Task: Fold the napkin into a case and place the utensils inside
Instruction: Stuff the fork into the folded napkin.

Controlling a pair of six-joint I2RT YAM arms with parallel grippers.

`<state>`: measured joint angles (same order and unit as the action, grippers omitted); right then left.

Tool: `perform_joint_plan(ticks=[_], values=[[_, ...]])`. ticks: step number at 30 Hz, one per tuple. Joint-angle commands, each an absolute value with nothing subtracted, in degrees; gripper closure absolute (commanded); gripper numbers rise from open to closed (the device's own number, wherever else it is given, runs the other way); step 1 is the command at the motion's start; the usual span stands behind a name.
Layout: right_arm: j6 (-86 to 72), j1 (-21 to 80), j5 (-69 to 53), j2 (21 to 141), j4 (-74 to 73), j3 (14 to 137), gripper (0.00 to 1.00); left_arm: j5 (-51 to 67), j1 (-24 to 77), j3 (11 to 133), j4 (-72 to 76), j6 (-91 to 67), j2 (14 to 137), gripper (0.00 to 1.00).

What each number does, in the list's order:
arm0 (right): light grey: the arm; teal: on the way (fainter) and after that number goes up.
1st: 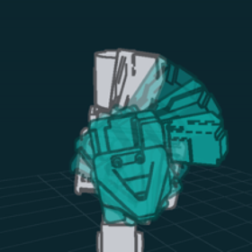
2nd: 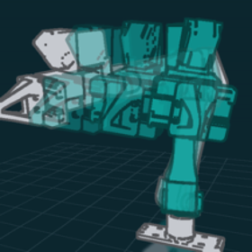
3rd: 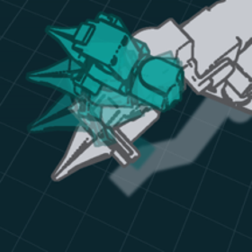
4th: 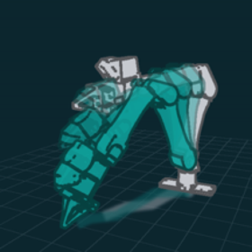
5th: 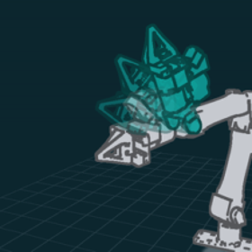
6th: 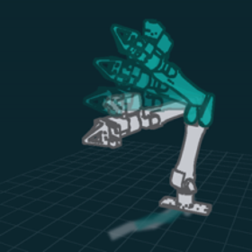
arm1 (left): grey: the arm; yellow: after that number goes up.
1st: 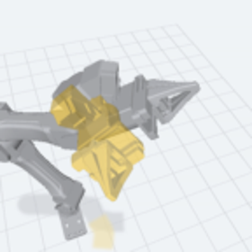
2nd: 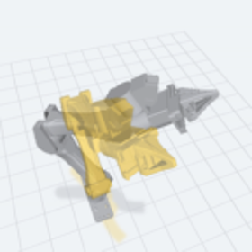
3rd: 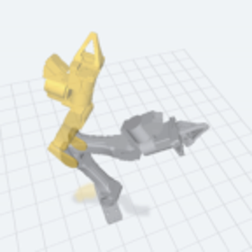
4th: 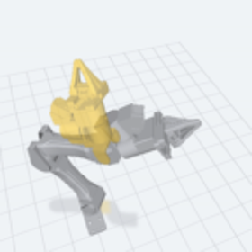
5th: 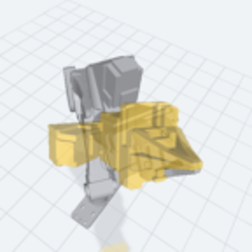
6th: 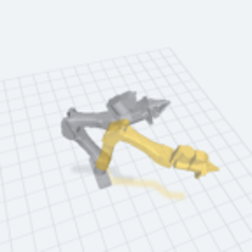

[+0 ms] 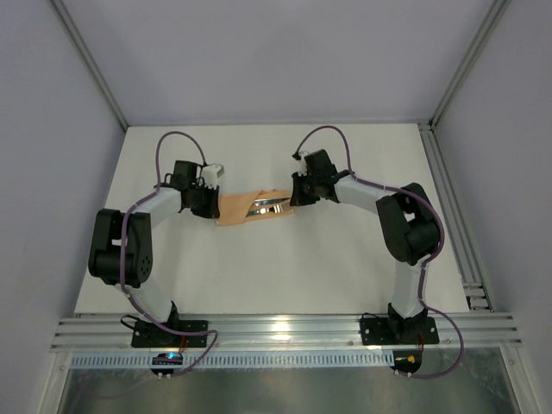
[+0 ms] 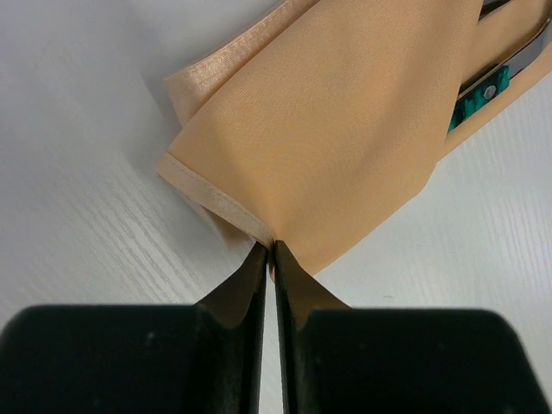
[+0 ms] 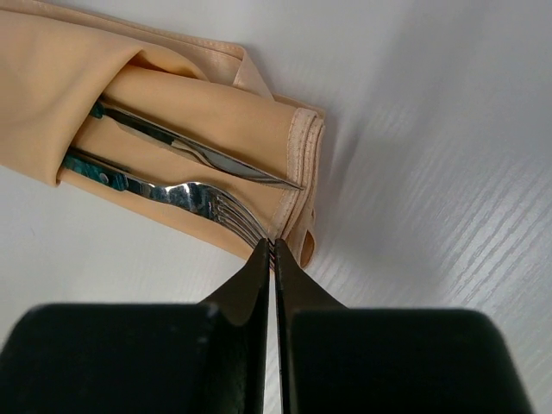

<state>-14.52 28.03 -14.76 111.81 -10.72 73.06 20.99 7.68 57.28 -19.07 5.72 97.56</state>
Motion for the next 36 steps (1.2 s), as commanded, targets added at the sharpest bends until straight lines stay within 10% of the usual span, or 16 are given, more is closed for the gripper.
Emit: perform_joint_plan(ticks=[1, 23, 36], values=[[-16.9, 29.0, -15.2, 112.2, -7.6, 73.9, 0.96, 21.0, 7.3, 57.2, -18.1, 6.9, 95.8, 0.93], [-29.2, 31.6, -9.1, 112.2, 4.0, 67.8, 0.96, 21.5, 7.2, 57.0, -18.2, 6.7, 95.0, 0.89], [-20.0, 31.7, -2.4, 103.9, -7.4, 72.0, 0.64, 19.4, 7.2, 59.0, -19.4, 7.1, 93.3, 0.73]])
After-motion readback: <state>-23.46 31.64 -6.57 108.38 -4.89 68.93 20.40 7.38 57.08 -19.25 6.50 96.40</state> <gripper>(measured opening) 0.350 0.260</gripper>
